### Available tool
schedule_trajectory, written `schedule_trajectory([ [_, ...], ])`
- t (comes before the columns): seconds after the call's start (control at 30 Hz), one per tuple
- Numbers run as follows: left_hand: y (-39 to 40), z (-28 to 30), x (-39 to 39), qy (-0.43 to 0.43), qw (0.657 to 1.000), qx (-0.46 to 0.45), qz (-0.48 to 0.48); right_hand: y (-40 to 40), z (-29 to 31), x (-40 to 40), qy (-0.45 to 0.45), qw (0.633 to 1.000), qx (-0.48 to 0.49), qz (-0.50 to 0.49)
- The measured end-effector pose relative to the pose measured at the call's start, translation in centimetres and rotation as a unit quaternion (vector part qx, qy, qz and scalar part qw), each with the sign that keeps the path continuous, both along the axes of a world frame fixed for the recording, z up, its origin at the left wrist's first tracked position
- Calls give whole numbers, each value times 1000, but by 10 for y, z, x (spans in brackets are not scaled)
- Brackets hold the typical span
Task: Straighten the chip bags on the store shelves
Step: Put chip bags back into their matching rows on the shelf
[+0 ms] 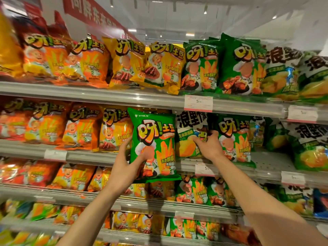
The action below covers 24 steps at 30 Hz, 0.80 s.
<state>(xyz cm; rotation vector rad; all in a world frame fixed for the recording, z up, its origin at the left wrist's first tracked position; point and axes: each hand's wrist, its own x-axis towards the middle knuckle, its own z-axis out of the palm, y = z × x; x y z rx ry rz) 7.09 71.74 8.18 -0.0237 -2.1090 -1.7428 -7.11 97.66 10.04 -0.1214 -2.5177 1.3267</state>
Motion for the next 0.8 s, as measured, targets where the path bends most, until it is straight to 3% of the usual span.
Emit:
schedule_trajectory([
  [0.8, -20, 1, -3, 6, 1000, 14, 27, -8, 36, -3, 88, 995, -47, 14],
])
